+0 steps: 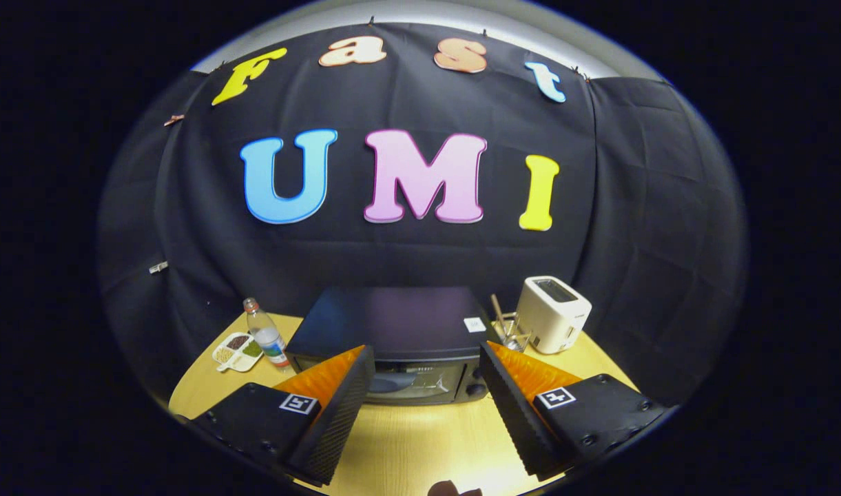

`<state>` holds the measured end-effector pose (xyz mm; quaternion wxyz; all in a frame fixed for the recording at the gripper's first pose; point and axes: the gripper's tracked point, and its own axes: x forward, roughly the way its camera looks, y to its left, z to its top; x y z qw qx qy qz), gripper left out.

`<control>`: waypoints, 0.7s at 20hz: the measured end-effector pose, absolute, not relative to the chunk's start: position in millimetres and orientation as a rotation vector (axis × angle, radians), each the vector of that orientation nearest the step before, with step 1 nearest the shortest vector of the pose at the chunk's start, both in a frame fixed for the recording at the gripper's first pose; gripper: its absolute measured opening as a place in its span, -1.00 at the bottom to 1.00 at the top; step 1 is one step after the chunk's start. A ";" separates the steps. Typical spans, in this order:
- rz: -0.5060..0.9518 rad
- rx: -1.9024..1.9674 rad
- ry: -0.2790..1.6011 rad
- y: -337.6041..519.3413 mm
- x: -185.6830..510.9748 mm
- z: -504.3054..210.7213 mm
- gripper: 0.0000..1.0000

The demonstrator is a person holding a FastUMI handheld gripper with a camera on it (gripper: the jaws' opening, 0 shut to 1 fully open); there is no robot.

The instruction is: Open the toaster oven, put the food inside, and close the toaster oven door.

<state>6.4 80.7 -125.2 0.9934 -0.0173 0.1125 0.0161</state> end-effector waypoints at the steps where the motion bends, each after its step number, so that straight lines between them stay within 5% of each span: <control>1: 0.031 -0.023 0.191 78.2 2.9 -107.8 0.98; 14: 0.025 -0.035 0.067 47.1 -23.7 -29.8 0.98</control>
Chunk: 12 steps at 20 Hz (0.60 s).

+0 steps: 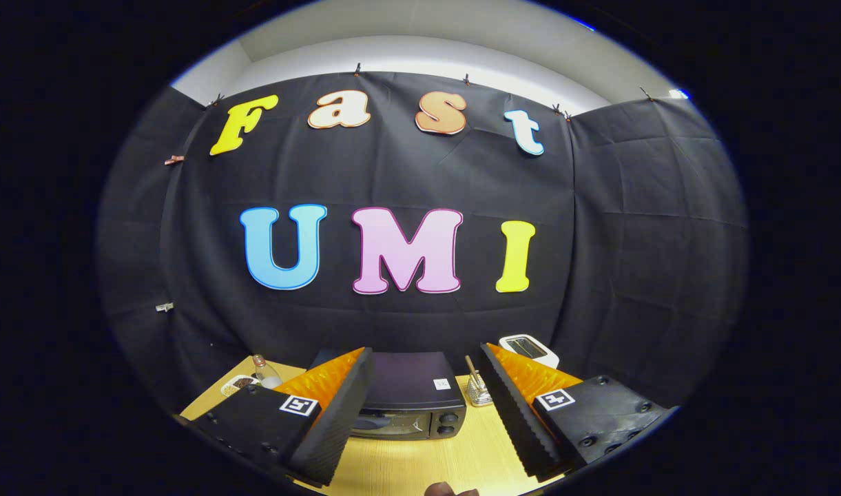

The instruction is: Open the toaster oven, put the food inside, and close the toaster oven door.

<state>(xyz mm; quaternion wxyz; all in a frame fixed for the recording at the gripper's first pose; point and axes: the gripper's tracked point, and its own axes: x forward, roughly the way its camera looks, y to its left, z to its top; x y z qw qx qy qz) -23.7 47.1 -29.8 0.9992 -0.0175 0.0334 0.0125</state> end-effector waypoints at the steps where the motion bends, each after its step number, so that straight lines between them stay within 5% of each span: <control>1: 0.022 -0.043 0.063 46.1 -25.4 -28.7 0.98; 12: 0.034 -0.049 0.047 37.1 -22.6 -20.0 0.97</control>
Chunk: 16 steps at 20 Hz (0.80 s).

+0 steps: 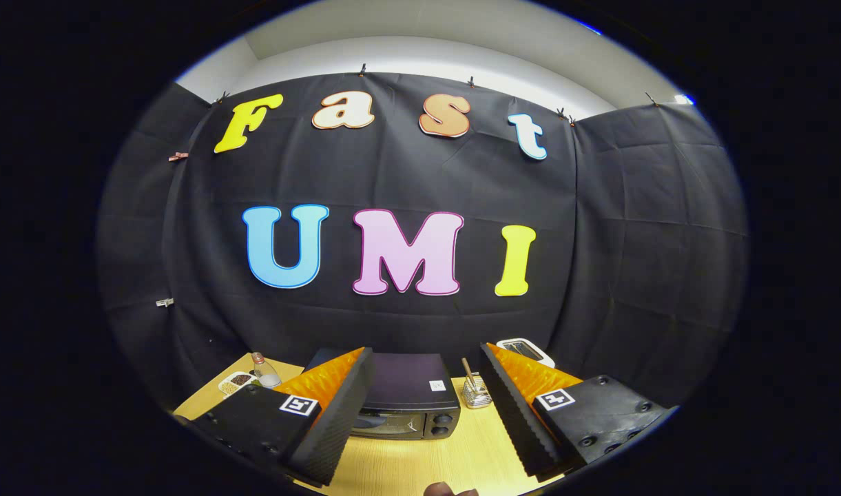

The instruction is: Open the toaster oven, put the food inside, and close the toaster oven door.

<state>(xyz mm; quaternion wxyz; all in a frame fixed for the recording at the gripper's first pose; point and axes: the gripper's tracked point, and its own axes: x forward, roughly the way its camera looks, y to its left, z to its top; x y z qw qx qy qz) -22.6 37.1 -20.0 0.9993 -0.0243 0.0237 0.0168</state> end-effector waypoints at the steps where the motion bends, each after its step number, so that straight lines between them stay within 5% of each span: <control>1: 0.036 -0.052 0.047 37.4 -23.6 -21.1 0.97; 16: 0.087 -0.034 0.059 59.8 -24.1 -21.6 0.98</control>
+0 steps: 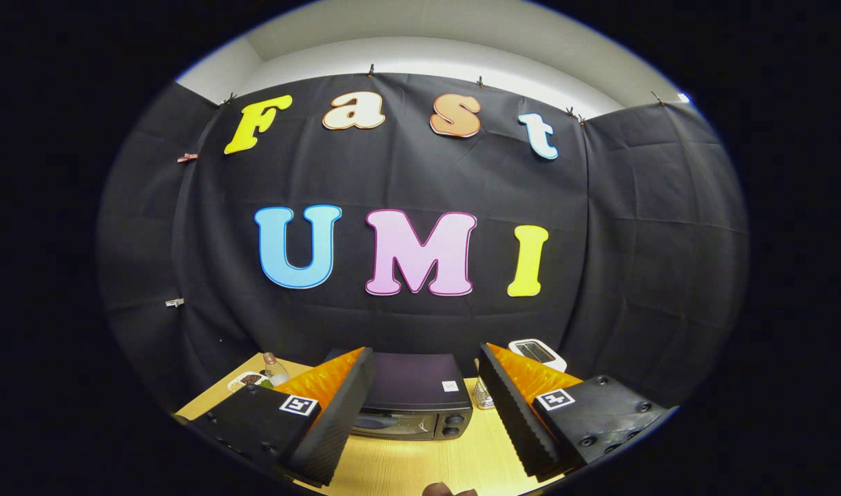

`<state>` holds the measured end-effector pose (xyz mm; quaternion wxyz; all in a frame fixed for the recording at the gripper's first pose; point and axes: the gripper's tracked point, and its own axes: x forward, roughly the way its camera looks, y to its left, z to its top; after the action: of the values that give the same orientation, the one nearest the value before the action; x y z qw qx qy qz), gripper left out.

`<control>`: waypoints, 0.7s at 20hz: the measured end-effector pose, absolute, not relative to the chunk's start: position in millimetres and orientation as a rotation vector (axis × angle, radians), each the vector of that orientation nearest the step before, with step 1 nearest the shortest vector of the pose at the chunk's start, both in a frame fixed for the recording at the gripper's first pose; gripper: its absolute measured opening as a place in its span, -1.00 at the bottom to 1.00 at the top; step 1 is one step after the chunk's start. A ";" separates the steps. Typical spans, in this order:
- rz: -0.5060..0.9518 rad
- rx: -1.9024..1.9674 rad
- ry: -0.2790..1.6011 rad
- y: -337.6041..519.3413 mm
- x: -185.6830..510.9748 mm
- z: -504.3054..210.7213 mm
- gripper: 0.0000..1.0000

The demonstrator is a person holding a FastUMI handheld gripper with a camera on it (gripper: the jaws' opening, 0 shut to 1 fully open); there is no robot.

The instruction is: Open the toaster oven, put the food inside, and close the toaster oven door.

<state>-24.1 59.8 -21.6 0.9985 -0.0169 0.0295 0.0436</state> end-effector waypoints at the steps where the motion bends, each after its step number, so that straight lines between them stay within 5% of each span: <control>1: 0.089 -0.037 0.056 60.7 -23.9 -21.6 0.98; 14: 0.084 -0.049 0.054 55.3 -20.2 -24.8 0.98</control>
<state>-20.2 55.3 -24.8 0.9984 -0.0247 0.0269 0.0421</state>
